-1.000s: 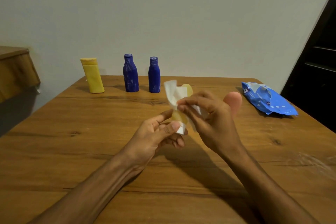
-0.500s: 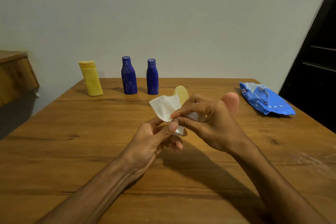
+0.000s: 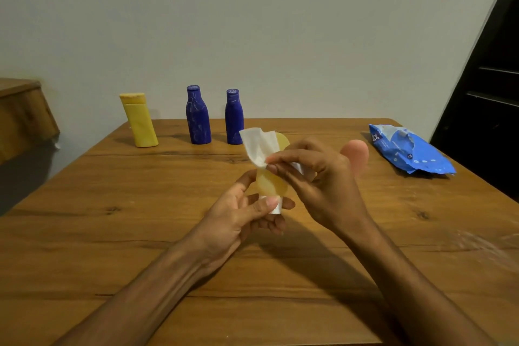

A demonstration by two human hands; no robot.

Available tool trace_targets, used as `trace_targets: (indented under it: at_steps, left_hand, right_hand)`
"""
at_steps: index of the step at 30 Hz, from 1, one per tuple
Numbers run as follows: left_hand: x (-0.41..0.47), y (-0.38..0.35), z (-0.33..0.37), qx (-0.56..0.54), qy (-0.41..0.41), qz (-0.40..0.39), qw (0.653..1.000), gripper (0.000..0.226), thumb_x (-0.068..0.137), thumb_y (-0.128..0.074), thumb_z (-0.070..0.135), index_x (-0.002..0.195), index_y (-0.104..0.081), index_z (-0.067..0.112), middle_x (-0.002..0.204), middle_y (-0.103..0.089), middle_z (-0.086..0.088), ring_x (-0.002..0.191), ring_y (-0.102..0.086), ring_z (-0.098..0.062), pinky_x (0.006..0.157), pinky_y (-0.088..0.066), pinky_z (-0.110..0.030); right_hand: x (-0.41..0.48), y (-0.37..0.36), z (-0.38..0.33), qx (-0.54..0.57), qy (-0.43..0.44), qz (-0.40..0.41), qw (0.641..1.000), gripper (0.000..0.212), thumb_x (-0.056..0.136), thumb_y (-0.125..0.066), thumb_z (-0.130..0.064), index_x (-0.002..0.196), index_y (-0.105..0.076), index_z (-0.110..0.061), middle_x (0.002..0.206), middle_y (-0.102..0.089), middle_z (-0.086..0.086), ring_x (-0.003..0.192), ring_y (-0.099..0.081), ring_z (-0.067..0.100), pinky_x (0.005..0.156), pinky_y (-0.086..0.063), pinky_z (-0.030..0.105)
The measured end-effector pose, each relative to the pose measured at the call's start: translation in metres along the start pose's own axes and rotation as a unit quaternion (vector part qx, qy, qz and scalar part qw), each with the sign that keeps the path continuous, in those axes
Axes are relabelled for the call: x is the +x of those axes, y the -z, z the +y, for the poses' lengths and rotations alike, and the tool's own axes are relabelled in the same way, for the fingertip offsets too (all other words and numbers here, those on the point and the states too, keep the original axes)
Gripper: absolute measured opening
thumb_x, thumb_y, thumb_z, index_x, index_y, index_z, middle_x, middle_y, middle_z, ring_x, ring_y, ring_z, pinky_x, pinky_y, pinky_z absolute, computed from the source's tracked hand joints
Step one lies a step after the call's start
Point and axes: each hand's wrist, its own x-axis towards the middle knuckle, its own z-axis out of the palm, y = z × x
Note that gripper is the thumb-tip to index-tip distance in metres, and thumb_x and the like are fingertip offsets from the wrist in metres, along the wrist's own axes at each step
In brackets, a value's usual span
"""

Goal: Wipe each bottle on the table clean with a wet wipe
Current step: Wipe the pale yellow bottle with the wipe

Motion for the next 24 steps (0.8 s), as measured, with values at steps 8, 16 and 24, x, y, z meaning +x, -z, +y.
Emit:
trace_targets:
  at_steps: [8, 16, 24]
  left_hand:
    - [0.000, -0.001, -0.004, 0.064, -0.034, 0.065, 0.995, 0.045, 0.081, -0.064, 0.022, 0.123, -0.051, 0.028, 0.089, -0.073, -0.008, 0.072, -0.064, -0.019, 0.073, -0.053, -0.038]
    - [0.001, -0.002, -0.010, 0.163, -0.036, 0.063, 0.984, 0.044, 0.088, -0.062, 0.023, 0.131, -0.052, 0.020, 0.094, -0.070, -0.011, 0.073, -0.063, -0.017, 0.069, -0.053, -0.031]
    - [-0.001, -0.001, -0.007, 0.155, -0.036, 0.038, 0.986, 0.044, 0.088, -0.063, 0.023, 0.131, -0.054, 0.020, 0.087, -0.067, -0.006, 0.071, -0.060, -0.018, 0.066, -0.052, -0.031]
  right_hand:
    - [-0.002, -0.002, -0.003, -0.039, 0.014, -0.100, 0.994, 0.018, 0.084, -0.070, -0.015, 0.102, -0.074, -0.015, 0.096, -0.063, -0.004, 0.089, -0.059, 0.005, 0.070, -0.045, 0.013]
    - [-0.003, -0.002, 0.003, -0.055, 0.033, 0.012, 0.998, 0.020, 0.086, -0.064, -0.019, 0.103, -0.071, -0.010, 0.097, -0.062, 0.001, 0.089, -0.057, 0.004, 0.071, -0.051, 0.015]
    - [0.000, 0.000, 0.004, -0.101, 0.032, 0.063, 0.992, 0.016, 0.085, -0.067, -0.012, 0.101, -0.071, -0.008, 0.094, -0.061, -0.001, 0.081, -0.054, 0.002, 0.072, -0.046, 0.012]
